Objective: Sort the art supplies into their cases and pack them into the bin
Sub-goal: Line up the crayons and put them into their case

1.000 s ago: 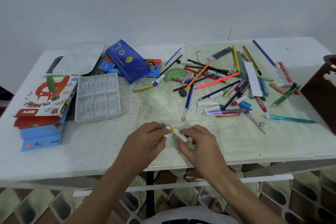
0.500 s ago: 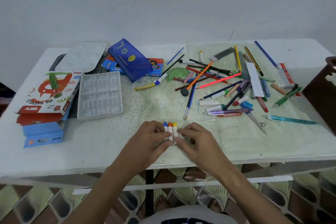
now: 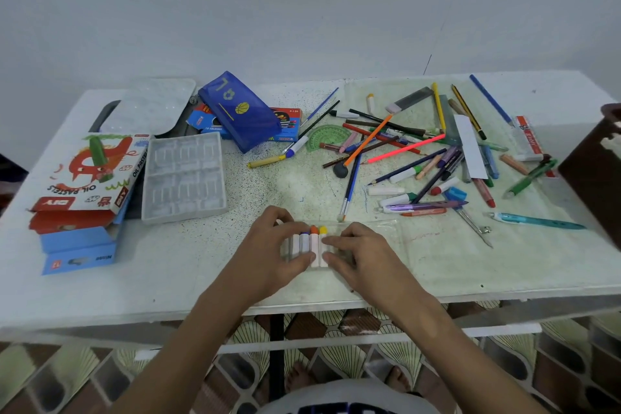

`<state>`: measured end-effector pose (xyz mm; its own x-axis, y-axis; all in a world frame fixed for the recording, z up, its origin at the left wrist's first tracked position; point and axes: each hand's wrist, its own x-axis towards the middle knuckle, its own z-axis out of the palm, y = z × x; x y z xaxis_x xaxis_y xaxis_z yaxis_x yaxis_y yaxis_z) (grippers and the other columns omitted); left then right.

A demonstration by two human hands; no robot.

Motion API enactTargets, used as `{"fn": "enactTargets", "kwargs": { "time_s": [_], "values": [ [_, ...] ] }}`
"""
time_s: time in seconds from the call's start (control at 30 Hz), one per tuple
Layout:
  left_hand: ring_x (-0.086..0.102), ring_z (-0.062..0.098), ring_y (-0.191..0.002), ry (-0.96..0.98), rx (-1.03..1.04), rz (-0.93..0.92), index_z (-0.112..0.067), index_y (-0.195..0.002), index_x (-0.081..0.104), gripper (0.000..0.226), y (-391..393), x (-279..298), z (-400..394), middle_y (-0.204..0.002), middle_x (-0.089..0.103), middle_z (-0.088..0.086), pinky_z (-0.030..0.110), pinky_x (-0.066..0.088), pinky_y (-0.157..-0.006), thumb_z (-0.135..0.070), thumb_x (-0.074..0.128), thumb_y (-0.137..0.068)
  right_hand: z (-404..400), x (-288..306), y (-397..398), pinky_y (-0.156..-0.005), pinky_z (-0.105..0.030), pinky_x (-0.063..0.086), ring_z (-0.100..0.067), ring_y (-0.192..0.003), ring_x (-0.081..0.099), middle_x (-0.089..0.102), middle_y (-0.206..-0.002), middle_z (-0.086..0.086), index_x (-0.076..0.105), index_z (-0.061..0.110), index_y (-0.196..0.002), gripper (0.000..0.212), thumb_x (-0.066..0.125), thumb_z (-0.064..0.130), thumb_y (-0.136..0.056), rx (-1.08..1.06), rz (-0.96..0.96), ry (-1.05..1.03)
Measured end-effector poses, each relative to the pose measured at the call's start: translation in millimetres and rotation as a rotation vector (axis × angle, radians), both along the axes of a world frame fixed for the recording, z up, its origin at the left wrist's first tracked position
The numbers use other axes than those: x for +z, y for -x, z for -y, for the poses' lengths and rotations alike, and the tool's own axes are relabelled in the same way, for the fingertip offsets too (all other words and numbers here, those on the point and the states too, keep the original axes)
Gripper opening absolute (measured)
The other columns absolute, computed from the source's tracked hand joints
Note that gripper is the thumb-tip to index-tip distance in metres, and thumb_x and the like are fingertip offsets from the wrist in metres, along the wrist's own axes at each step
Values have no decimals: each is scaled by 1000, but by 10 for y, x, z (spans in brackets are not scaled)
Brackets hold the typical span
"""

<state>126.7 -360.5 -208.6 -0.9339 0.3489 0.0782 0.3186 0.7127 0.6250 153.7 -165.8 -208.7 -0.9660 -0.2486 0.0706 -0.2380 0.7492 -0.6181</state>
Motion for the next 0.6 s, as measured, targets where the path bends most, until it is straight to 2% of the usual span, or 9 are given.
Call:
{"fn": "enactTargets", "kwargs": {
  "time_s": [0.07,0.13,0.23,0.3,0.4,0.47,0.53,0.6],
  "values": [
    [49,4,-90,2,14,10,-29,-113,67,41,10,2,-12,-105,42,-10,8,34,-73,-40,76,-74,15,4,1,-80,-31,49,-13,-85,55,51,-94,3,65,22,-122,32,61,30,-91,4,-9,-35],
    [50,6,-89,24,6,27,-28,-114,66,41,23,25,-19,-106,42,-9,9,35,-73,-37,76,-75,10,14,-10,-78,-29,49,-11,-84,55,50,-93,5,64,23,-122,32,61,31,-91,12,-8,-27],
    [49,12,-98,87,7,57,-29,-115,66,40,66,133,-55,-106,45,-8,24,41,-83,-42,73,-77,-83,121,-26,-76,-9,40,3,-80,52,52,-92,10,66,21,-119,31,64,29,-89,6,12,93],
    [47,12,-100,100,35,19,-30,-115,66,38,147,234,-114,-104,48,-7,30,42,-87,-44,69,-80,-236,234,-13,-71,-3,36,7,-76,51,55,-90,12,67,21,-116,28,65,25,-89,-55,-14,124],
    [46,3,-82,66,24,-10,-28,-113,66,30,371,358,-324,-100,51,-6,22,37,-74,-38,65,-86,-597,337,71,-69,-4,36,6,-69,52,61,-89,9,71,19,-108,21,66,20,-88,-230,-75,62],
    [45,1,-72,80,-35,-19,-27,-112,67,26,547,387,-535,-98,55,-6,21,39,-70,-34,63,-88,-845,372,161,-66,-4,38,4,-67,52,63,-88,3,73,14,-102,17,68,16,-86,-346,-88,34],
    [47,5,-73,111,-124,-68,-23,-114,67,27,720,374,-741,-95,57,-4,24,43,-76,-31,64,-88,-1004,387,284,-65,-5,38,-2,-67,54,65,-91,-2,74,11,-99,15,70,14,-84,-408,-74,24],
    [50,11,-83,159,-202,-64,-21,-118,65,31,884,344,-936,-97,56,-1,24,42,-79,-31,62,-89,-1103,377,418,-70,-11,36,-11,-78,57,65,-97,-4,73,11,-102,20,72,16,-82,-402,-36,-36]
  ]
}}
